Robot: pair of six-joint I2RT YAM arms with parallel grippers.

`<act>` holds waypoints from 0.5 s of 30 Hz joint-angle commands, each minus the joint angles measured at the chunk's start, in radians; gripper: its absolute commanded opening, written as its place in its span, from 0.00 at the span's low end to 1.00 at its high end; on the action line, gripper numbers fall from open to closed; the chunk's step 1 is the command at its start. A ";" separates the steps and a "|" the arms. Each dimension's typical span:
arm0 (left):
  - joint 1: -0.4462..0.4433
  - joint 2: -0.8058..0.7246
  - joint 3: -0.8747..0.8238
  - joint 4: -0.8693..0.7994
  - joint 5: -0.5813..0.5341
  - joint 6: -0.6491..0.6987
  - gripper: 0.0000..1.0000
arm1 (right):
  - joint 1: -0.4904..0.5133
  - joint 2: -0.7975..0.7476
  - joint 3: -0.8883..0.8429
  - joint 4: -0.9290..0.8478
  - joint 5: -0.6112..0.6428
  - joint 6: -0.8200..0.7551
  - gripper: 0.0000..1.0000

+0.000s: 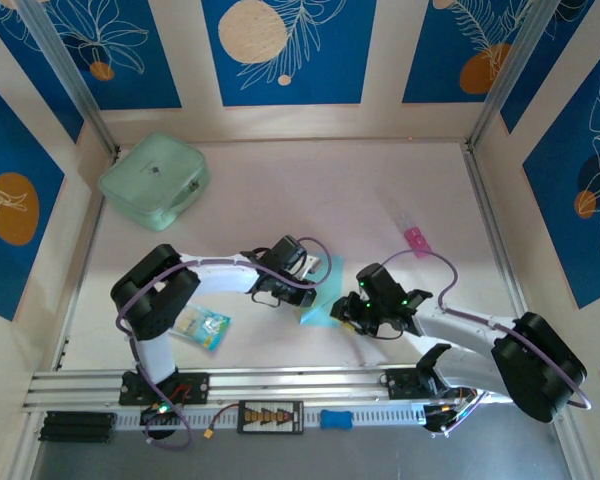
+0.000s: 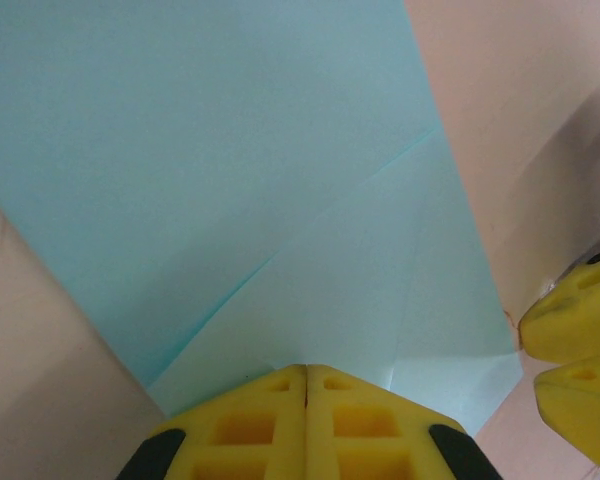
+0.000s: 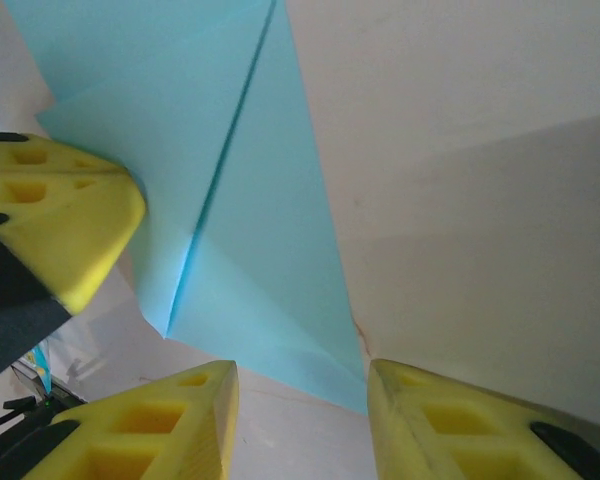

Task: Fold a paper plane with a square sheet of paper (pick it up from the middle)
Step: Turn over the paper at the center of the table.

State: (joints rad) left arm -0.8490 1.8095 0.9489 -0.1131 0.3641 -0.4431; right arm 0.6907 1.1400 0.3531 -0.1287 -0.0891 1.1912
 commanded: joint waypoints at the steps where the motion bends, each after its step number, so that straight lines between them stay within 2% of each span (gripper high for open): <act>1: 0.008 0.018 -0.024 -0.023 -0.014 0.006 0.04 | 0.008 0.020 0.035 0.034 -0.024 -0.001 0.40; 9: 0.007 0.007 -0.023 -0.016 -0.013 -0.007 0.04 | 0.007 0.061 0.033 0.034 0.002 0.015 0.40; 15: 0.008 0.009 -0.026 -0.010 -0.006 -0.012 0.04 | 0.003 0.100 0.035 0.112 -0.019 0.005 0.40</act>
State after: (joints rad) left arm -0.8486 1.8095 0.9485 -0.1123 0.3649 -0.4473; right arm 0.6937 1.2205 0.3733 -0.0490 -0.1017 1.1915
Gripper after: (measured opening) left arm 0.064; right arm 0.402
